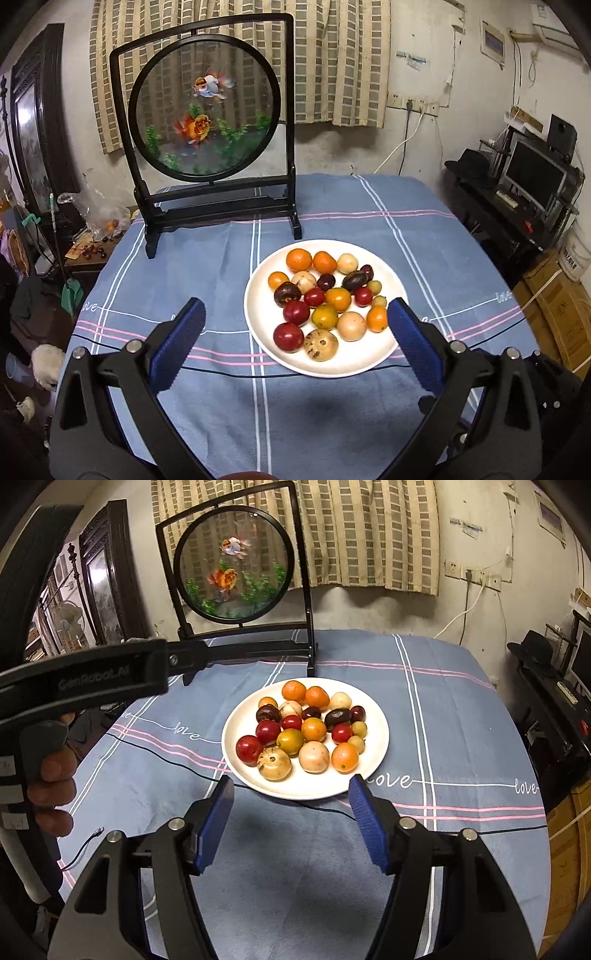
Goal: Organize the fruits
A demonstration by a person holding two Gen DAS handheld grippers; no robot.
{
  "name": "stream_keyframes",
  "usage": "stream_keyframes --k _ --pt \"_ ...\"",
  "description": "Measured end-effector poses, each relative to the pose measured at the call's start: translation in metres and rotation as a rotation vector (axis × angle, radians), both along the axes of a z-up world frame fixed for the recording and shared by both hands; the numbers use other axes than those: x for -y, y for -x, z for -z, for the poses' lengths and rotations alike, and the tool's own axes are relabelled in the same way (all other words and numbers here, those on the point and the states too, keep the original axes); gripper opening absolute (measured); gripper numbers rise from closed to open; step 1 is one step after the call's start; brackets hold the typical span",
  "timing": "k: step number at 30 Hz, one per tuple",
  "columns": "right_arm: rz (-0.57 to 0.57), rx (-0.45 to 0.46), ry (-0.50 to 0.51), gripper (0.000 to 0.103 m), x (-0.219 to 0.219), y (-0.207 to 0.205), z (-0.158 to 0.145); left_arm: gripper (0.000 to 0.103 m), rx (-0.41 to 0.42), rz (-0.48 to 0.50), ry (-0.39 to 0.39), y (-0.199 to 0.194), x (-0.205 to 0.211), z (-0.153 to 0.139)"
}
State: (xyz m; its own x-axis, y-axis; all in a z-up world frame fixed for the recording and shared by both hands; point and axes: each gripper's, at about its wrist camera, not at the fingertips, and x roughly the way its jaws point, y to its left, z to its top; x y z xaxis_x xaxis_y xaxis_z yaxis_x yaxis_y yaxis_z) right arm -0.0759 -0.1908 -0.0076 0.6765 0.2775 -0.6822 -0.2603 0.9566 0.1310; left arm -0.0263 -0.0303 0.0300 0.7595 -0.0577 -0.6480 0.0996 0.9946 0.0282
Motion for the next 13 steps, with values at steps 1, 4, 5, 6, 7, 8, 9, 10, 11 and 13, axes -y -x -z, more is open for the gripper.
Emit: stream_keyframes --k 1,4,5,6,7,8,9,10,11,13 --pt "0.001 -0.005 0.003 0.065 0.0 -0.002 0.002 0.1 0.002 -0.003 -0.02 -0.001 0.001 0.001" --pt "0.004 -0.012 0.014 0.065 0.0 -0.004 0.005 0.1 0.007 -0.02 -0.064 -0.004 0.003 0.003" --pt "0.005 -0.015 0.016 0.067 0.0 -0.004 0.005 0.1 0.007 -0.022 -0.066 -0.005 0.002 0.003" --pt "0.008 -0.017 0.019 0.067 0.0 -0.005 0.006 0.101 0.008 -0.02 -0.069 -0.006 0.002 0.003" --pt "0.012 -0.02 0.023 0.067 0.001 -0.005 0.007 0.101 0.003 -0.026 -0.079 -0.007 0.002 0.002" --pt "0.014 -0.023 0.022 0.067 0.002 -0.006 0.008 0.101 0.004 -0.03 -0.077 -0.008 0.002 0.001" --pt "0.016 -0.026 0.021 0.067 0.004 -0.007 0.008 0.101 0.004 -0.027 -0.065 -0.009 0.001 0.001" --pt "0.023 -0.03 0.02 0.068 0.005 -0.008 0.009 0.101 -0.002 -0.026 -0.043 -0.01 -0.001 0.0" --pt "0.027 -0.032 0.02 0.068 0.006 -0.009 0.009 0.101 -0.01 -0.032 -0.03 -0.011 -0.003 0.0" --pt "0.03 -0.034 0.017 0.068 0.007 -0.01 0.009 0.101 -0.015 -0.042 -0.03 -0.014 -0.004 0.002"
